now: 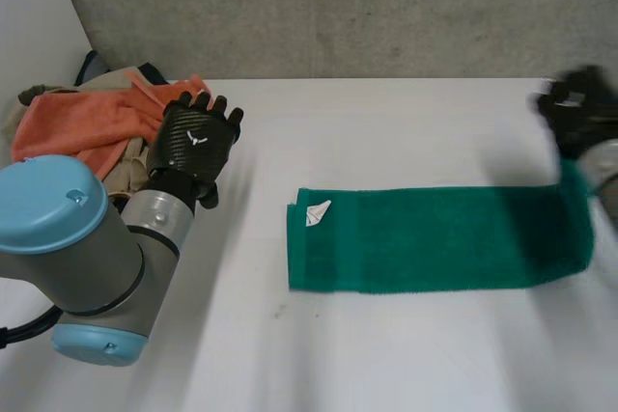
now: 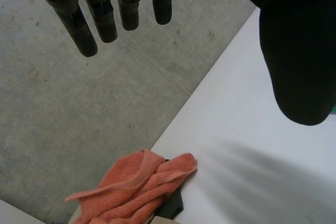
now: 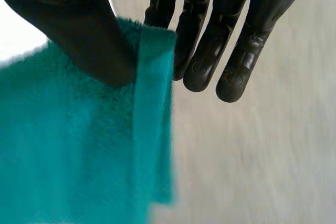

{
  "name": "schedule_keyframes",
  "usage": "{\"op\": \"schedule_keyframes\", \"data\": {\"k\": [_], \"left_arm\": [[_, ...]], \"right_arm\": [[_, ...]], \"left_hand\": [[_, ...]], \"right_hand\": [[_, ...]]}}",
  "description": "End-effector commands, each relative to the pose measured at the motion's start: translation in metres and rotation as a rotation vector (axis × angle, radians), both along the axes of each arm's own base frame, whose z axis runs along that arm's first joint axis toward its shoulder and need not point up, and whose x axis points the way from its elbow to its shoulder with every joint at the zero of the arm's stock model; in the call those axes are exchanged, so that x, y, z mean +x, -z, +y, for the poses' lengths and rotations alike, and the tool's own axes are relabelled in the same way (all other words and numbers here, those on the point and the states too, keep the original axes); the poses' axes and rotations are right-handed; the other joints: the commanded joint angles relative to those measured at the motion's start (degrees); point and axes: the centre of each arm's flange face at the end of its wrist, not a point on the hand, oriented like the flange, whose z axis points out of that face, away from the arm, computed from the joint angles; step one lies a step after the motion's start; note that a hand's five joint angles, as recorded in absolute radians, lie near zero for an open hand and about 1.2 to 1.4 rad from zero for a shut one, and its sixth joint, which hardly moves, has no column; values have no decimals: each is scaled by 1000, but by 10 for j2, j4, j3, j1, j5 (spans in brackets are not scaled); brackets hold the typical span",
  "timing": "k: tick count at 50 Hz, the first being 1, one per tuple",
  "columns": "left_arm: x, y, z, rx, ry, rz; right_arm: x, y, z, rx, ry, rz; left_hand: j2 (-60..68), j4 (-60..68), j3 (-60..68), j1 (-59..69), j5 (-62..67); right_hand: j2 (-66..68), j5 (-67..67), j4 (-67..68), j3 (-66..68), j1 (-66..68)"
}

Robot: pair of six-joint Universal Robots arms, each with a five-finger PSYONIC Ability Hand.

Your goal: Fold the laundry.

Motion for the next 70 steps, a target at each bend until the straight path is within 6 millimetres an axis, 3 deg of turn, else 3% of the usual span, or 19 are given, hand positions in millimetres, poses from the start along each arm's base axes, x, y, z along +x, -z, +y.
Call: {"op": "schedule_keyframes", "data": {"k": [1,8,9,11,18,23,33,37,39,44,46,53,57,62,63,64,66,68,70], "left_arm": [[-7,-6,9,-14,27,9],[-16,-4,19,-14,64,9],[-18,-4,20,-12,68,8],[-23,-4,23,-15,85,10],[-44,1,40,-5,161,24],[-62,-3,48,4,212,86],[-94,29,54,109,280,123],[-94,38,55,138,278,102],[-93,40,55,148,274,96],[-89,41,59,173,270,79],[-85,37,59,176,262,77],[-57,7,41,137,159,115],[-44,-1,37,126,114,125],[-36,1,37,134,94,120],[-36,1,37,135,93,119],[-36,2,36,136,93,119],[-37,0,35,130,95,123],[-39,-2,34,123,97,129],[-42,-5,32,112,103,143]], "right_arm": [[134,17,116,51,-574,-25],[164,63,165,189,-764,3],[164,68,166,202,-756,8],[163,70,164,210,-731,11],[143,62,143,256,-497,-56],[95,42,110,364,-296,-222],[30,65,96,628,-48,-287],[10,77,86,638,20,-216],[4,82,79,625,40,-167],[3,73,66,549,75,-116],[9,66,63,505,71,-111],[100,31,104,354,-222,-104],[150,42,157,363,-464,-53],[168,62,190,443,-618,-32],[169,64,192,454,-630,-35],[169,64,193,470,-640,-53],[170,63,193,488,-640,-93],[169,58,185,527,-605,-188],[159,50,166,551,-530,-285]], "left_hand": [[9,10,6,16,0],[6,7,2,13,-3],[6,7,2,13,-3],[4,5,1,11,-5],[1,2,-3,8,-8],[2,3,-1,10,-7],[7,8,4,15,-2],[7,8,4,15,-2],[7,8,4,15,-2],[7,8,4,15,-2],[7,8,4,15,-2],[7,8,4,15,-2],[7,8,4,15,-2],[7,8,4,15,-2],[7,8,4,15,-2],[7,8,4,15,-2],[7,8,4,15,-2],[7,8,4,15,-2],[7,8,4,15,-2]], "right_hand": [[124,135,119,123,236],[124,135,119,123,236],[-200,-189,-205,-201,-88],[-576,-565,-581,-577,-464],[-576,-565,-581,-577,-464],[-576,-565,-581,-577,-464],[-576,-565,-581,-577,-464],[-281,-271,-287,-282,-170],[122,133,117,121,233],[124,135,119,123,236],[124,135,119,123,236],[124,135,119,123,236],[124,135,119,123,236],[124,135,119,123,236],[88,99,83,87,200],[-162,-151,-167,-163,-50],[-426,-415,-431,-427,-314],[-576,-565,-581,-577,-464],[-576,-565,-581,-577,-464]]}}
